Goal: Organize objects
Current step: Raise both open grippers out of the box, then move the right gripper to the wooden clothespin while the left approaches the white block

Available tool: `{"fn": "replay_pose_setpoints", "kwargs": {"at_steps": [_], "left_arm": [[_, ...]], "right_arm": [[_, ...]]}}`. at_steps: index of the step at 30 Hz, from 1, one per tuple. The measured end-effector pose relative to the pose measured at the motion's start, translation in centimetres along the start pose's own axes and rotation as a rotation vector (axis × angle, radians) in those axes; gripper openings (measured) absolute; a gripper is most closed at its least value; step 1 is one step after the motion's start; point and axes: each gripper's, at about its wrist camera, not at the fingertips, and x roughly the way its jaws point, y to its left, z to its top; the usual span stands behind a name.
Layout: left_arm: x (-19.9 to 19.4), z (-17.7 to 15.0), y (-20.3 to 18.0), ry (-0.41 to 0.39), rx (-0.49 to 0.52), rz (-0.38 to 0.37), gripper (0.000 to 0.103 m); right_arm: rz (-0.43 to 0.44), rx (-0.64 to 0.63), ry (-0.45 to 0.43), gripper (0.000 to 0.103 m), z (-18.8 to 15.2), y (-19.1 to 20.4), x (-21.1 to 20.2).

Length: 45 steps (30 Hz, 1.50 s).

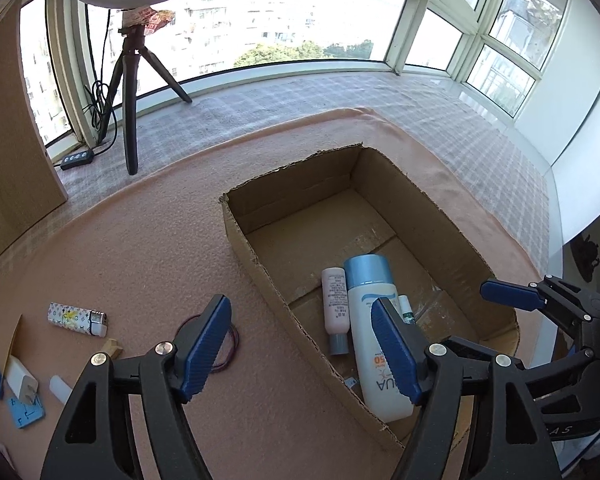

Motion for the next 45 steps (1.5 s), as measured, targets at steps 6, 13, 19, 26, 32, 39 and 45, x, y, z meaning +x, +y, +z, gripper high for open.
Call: {"fn": "replay_pose_setpoints", "kwargs": {"at_steps": [6, 13, 19, 26, 32, 39, 45], "left_arm": [[-1.9, -1.7, 4.1, -0.006, -0.046, 0.062, 0.076], [-3.3, -4.0, 11.3, 0.025, -0.154, 0.135, 0.076], [-3.8, -5.7, 16.9, 0.055, -0.25, 0.159, 0.075], [-3.1, -7.1, 20.5, 0.089, -0.288, 0.168, 0.063], [-2.2, -7.2, 21.0, 0.097, -0.273, 0.154, 0.052], [-1.0, -7.3, 20.9, 0.111, -0.249, 0.148, 0.043], [-0.5, -7.4, 20.8, 0.118, -0.241, 0.15, 0.037]], "right_arm": [[0.034, -0.019, -0.01, 0.074, 0.6, 1.8, -0.2], [0.105, -0.046, -0.001, 0.074, 2.5, 5.1, 0.5], [0.183, -0.083, 0.039, 0.074, 4.2, 9.3, 2.5], [0.262, -0.099, 0.101, 0.074, 6.6, 14.2, 5.7], [0.307, -0.071, 0.2, 0.055, 7.8, 17.3, 9.6], [0.288, 0.0, 0.296, 0.045, 8.5, 18.8, 13.8], [0.256, 0.037, 0.347, 0.039, 8.6, 19.3, 16.1]]}}
